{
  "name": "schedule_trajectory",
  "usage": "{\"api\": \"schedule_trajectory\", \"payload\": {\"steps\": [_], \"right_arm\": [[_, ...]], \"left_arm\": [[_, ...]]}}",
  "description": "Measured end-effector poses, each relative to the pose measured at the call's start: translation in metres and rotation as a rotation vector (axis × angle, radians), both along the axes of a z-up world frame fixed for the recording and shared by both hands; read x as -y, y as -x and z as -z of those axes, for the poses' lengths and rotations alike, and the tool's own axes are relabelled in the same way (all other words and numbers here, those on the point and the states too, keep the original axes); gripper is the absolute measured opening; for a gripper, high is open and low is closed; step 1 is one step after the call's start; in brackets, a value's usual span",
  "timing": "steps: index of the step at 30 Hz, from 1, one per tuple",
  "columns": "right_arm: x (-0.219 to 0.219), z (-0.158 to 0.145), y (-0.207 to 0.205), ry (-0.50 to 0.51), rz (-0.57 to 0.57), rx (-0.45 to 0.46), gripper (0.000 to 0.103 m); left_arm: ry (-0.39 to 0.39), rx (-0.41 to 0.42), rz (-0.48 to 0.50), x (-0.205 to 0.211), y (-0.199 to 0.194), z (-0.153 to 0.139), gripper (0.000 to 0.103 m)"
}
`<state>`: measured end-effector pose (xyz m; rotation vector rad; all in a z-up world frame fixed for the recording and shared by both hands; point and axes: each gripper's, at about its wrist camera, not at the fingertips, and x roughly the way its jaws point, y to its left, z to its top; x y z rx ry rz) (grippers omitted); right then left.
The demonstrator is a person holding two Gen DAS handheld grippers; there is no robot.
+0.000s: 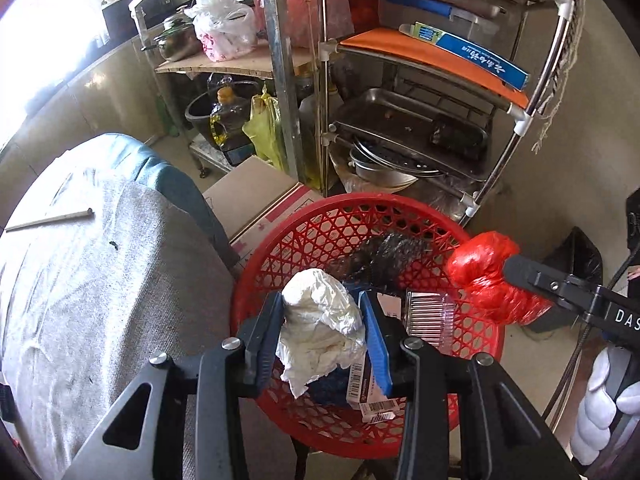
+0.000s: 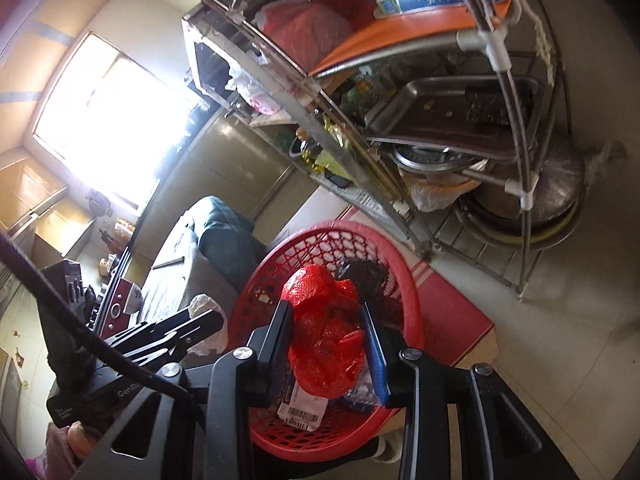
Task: Collect trash
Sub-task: 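Open the left tool over the red basket while the right opens to drop the red bag, then move both tools back over the table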
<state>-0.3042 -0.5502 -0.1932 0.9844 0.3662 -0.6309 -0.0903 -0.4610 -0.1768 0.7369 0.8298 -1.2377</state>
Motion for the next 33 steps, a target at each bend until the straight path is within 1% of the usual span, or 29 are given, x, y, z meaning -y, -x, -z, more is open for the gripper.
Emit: {"api": "schedule_trajectory", "payload": {"steps": [2,3,5,6,7,8,12,16,21,23,26,31,33], "right_arm": [[0.000,0.002,-0.004,-0.020,-0.015,0.007,0.037],[-0.001,0.002,-0.006,-0.025,-0.020,0.007,0.037],[-0.001,0.001,-0.009,-0.043,-0.038,0.017,0.040],[-0.002,0.000,-0.009,-0.045,-0.040,0.021,0.045],[-0.004,-0.002,-0.010,-0.040,-0.040,0.025,0.053],[-0.006,-0.005,-0.010,-0.030,-0.039,0.028,0.056],[-0.012,-0.016,-0.010,0.009,-0.038,0.033,0.057],[-0.017,-0.026,-0.010,0.039,-0.044,0.042,0.056],[-0.025,-0.042,-0.016,0.075,-0.072,0.054,0.057],[-0.030,-0.050,-0.019,0.094,-0.084,0.057,0.056],[-0.036,-0.060,-0.022,0.118,-0.099,0.066,0.056],[-0.042,-0.070,-0.030,0.129,-0.128,0.077,0.056],[-0.045,-0.074,-0.037,0.133,-0.149,0.078,0.056]], "left_arm": [[0.002,0.015,-0.002,-0.002,0.000,-0.003,0.050],[0.009,0.022,-0.003,-0.003,0.001,-0.004,0.051],[0.021,0.040,-0.003,-0.006,0.001,-0.008,0.058],[0.028,0.048,-0.001,-0.007,0.002,-0.011,0.059],[0.036,0.054,0.000,-0.009,0.002,-0.014,0.060],[0.040,0.055,0.001,-0.010,0.002,-0.016,0.060],[0.058,0.065,0.004,-0.015,0.004,-0.026,0.061],[0.084,0.088,0.005,-0.024,0.005,-0.039,0.066],[0.104,0.103,-0.014,-0.043,-0.001,-0.056,0.067],[0.124,0.102,-0.033,-0.059,-0.009,-0.065,0.069],[0.153,0.095,-0.082,-0.087,-0.028,-0.078,0.076],[0.180,0.132,-0.189,-0.144,-0.059,-0.093,0.076],[0.184,0.151,-0.260,-0.177,-0.075,-0.096,0.077]]}}
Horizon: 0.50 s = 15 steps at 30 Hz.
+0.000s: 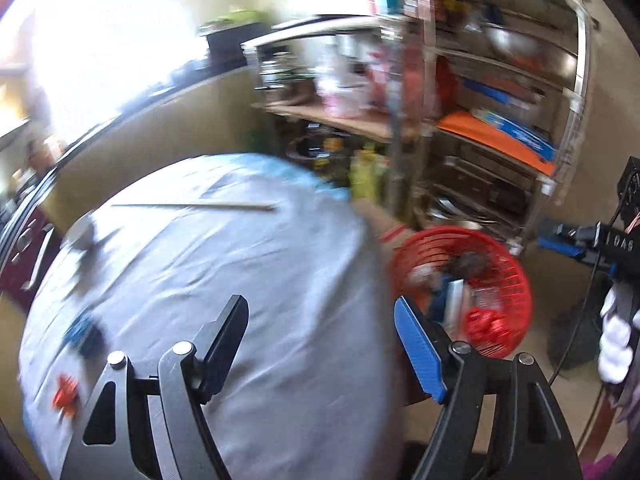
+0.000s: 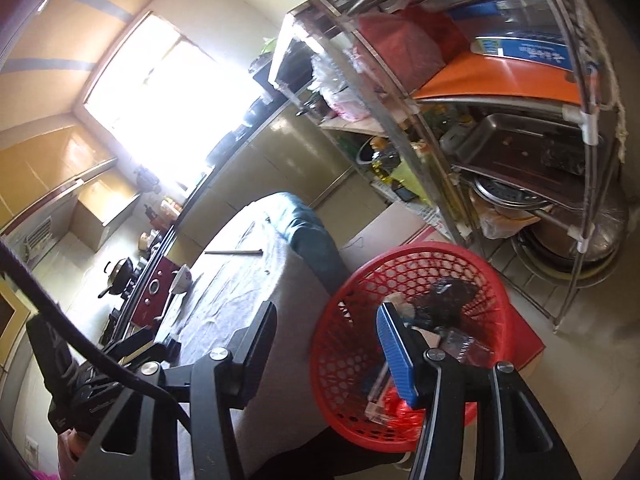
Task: Collect trash
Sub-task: 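Move both tools back over the table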
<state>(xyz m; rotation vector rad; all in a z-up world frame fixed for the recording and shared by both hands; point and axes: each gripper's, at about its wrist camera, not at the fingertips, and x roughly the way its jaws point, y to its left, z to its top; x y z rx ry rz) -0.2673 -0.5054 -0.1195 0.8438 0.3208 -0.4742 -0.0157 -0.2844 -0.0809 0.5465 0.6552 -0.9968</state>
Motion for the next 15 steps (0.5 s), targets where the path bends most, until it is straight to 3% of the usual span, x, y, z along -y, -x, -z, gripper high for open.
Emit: {"api": "schedule_trajectory", "payload": {"steps": [7,11,15], "right_arm": [[-0.013,-0.014,-0.055,0.012,-0.140,-0.006,0.057],[-0.037,-0.033,-0.113,0.050,-0.274,-0.010,0.058],[-0.073,-0.052,-0.181,0.071,-0.425,-0.011,0.060]], "left_arm": [[-0.009,0.005,-0.357,-0.125,-0.073,0.002,0.077],[0.009,0.009,-0.561,-0.192,-0.120,-0.001,0.077],[0.031,-0.018,-0.695,-0.244,-0.158,0.002,0.077]]}}
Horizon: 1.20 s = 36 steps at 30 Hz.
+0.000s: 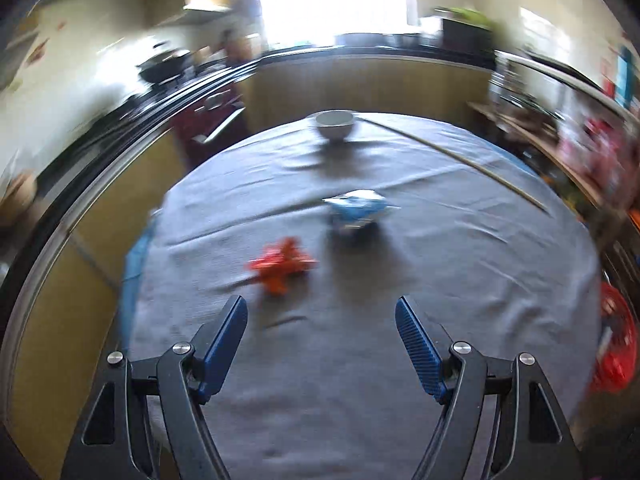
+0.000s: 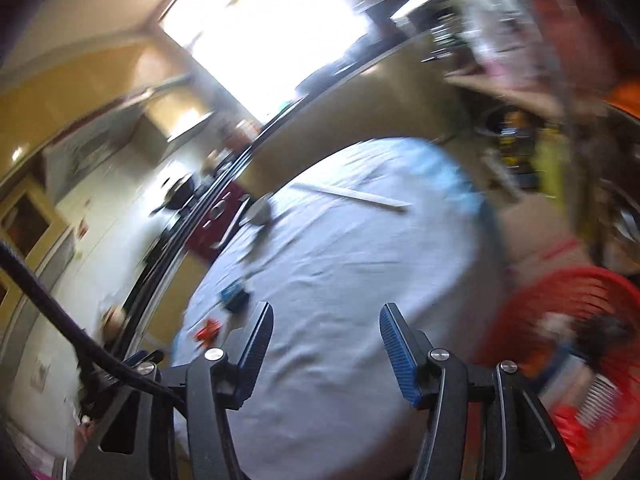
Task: Collect trash
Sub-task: 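Move both tools back over the table, then grasp the orange net bag with the left tool while the right grasps the blue Yunnan Baiyao box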
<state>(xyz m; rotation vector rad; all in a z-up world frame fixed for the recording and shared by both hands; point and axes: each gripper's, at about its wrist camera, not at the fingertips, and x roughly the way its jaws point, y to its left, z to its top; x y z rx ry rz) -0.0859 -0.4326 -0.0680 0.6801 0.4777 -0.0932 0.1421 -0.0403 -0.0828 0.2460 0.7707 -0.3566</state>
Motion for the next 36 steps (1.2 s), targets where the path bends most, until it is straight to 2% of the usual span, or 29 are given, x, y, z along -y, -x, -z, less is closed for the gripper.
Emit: {"api": "schedule_trajectory", "payload": {"steps": [6,10,15,23,26,32,36], "right_arm": [[-0.060,-0.007,-0.104,-0.051,-0.188,-0.056,0.060],[-0.099,0.000,-0.167,-0.085,-0.277,-0.120,0.060],[-0.134,0.021,-0.241,-0.144,-0.318,-0.195,0.060],[-0.148,0.061,-0.322,-0.356,-0.235,-0.321,0.060],[-0.150,0.071,-0.348,-0.385,-0.165,-0.363,0.060],[-0.158,0.083,-0.389,-0.376,-0.059,-0.495,0.060],[-0.165,0.082,-0.416,-0.292,-0.009,-0.576,0.060]], "left_arm": [[0.042,-0.053,-0.047,-0.042,-0.039,0.018,0.077],[0.059,-0.093,-0.008,-0.044,-0.066,0.032,0.077],[0.065,-0.139,0.062,-0.036,-0.102,0.053,0.077],[0.179,-0.231,0.088,-0.034,-0.152,0.080,0.077],[0.216,-0.246,0.115,-0.031,-0.156,0.082,0.077],[0.207,-0.241,0.155,-0.026,-0.154,0.086,0.077],[0.202,-0.243,0.170,-0.023,-0.154,0.089,0.076]]}}
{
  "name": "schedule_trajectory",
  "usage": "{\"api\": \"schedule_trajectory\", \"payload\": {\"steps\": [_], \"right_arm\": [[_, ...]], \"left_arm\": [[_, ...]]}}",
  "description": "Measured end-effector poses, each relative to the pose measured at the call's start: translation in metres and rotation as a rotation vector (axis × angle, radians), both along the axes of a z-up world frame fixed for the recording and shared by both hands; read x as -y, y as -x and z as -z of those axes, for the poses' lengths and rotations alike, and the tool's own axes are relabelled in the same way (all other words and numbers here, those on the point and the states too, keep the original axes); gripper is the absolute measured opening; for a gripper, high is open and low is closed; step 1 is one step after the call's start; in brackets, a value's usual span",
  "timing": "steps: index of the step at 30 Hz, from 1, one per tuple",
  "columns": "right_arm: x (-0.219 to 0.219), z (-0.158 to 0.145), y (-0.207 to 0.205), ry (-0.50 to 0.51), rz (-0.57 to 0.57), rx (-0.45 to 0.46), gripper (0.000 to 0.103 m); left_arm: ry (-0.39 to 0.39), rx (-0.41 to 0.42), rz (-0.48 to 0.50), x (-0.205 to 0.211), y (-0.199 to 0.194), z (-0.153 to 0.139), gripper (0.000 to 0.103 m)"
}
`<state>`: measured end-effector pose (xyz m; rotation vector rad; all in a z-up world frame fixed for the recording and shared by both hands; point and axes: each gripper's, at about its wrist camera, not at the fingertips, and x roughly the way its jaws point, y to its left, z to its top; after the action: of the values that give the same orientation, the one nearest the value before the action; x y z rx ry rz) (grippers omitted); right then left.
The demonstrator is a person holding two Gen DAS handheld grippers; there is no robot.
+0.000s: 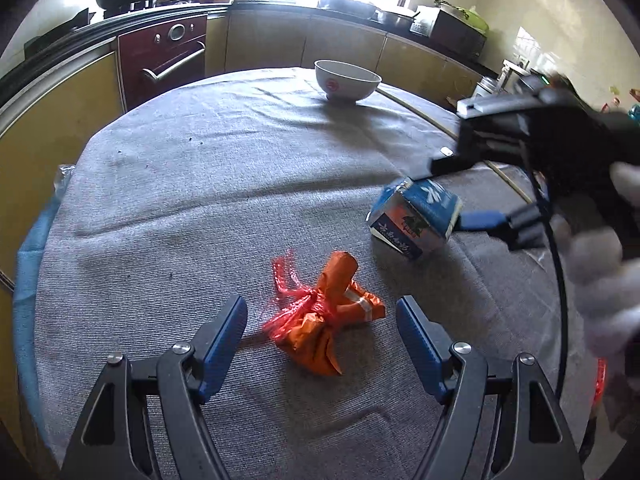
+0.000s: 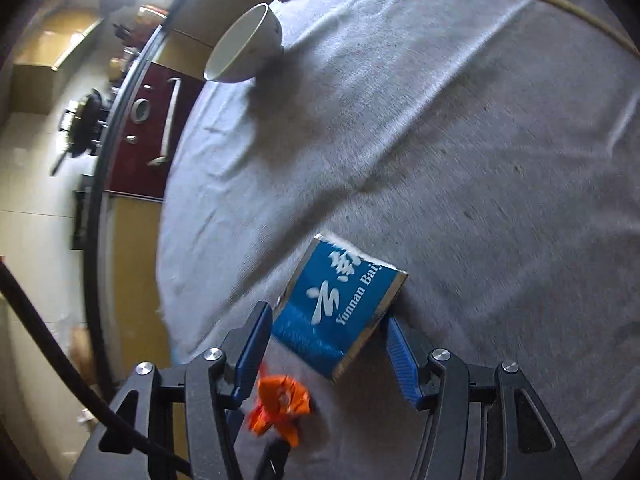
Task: Collect trash
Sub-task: 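Grasp the orange net bag with the left tool while the right grasps the blue Yunnan Baiyao box, then carry the orange net bag with the left tool while the right carries the blue box to the red basket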
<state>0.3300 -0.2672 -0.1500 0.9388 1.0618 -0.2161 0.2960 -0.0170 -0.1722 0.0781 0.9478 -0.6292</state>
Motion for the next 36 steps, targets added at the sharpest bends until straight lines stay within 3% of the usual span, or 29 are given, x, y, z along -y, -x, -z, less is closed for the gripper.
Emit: {"api": "schedule_trajectory", "payload": {"steps": [3,13,15,17,18,22,25,29,36], "right_arm": [[-0.007,-0.007,-0.016,0.072,-0.014,-0.018,0.060],[-0.054,-0.002,-0.052,0.398,-0.205,-0.118,0.060],[-0.053,0.001,-0.047,0.401,-0.222,-0.084,0.060],[-0.050,0.003,-0.042,0.407,-0.249,-0.052,0.058],[-0.048,0.002,-0.038,0.408,-0.255,-0.038,0.057],[-0.033,-0.004,-0.014,0.383,-0.272,0.021,0.057],[-0.021,-0.012,0.013,0.384,-0.274,0.062,0.057],[0.004,-0.016,0.061,0.325,-0.247,0.115,0.057],[0.033,-0.020,0.156,0.314,-0.190,0.158,0.057]], "left_arm": [[0.003,-0.005,0.009,0.001,0.001,0.002,0.066],[0.002,-0.046,-0.034,-0.003,0.004,0.013,0.065],[0.012,-0.051,-0.040,-0.003,0.003,0.014,0.059],[0.002,-0.068,-0.046,-0.002,0.001,0.017,0.039],[0.002,-0.075,-0.045,-0.001,0.000,0.018,0.037],[0.012,-0.071,-0.049,0.002,0.003,0.018,0.036],[0.036,-0.066,-0.060,0.001,0.007,0.012,0.030],[0.052,-0.044,-0.060,0.001,0.020,0.003,0.029],[0.068,-0.037,-0.051,-0.010,0.049,-0.007,0.029]]}}
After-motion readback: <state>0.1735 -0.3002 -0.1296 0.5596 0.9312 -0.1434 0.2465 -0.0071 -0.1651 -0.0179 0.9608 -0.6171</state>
